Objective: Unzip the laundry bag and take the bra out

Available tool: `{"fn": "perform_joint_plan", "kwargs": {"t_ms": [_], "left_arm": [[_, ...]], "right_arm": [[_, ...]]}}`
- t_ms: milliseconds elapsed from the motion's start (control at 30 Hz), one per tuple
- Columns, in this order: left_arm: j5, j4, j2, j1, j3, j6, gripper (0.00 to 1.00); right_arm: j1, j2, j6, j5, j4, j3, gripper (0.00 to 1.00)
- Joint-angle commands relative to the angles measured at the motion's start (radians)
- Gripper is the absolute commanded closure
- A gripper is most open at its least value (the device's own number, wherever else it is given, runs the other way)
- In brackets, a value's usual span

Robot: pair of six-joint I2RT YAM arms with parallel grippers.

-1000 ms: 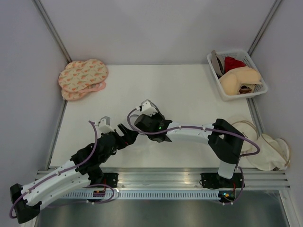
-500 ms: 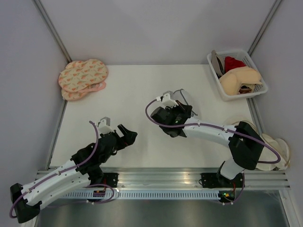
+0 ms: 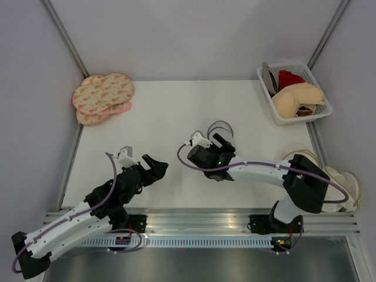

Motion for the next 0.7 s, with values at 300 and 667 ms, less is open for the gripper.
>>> {"fn": "perform_joint_plan", "kwargs": {"t_ms": [300,667], "left_arm": [[-0.016,-0.012,0.024,-0.002,0.005,-0.006,0.0],[0.152,0.183,0.109,-0.002,0.011,0.213,0.0]], "right_arm": [[-0.212,-0.29,0.318,-0.412,0.007,0.063,0.02],[-0.255,-0.376,0.389,-0.607,0.104,-0.014,0.02]]}}
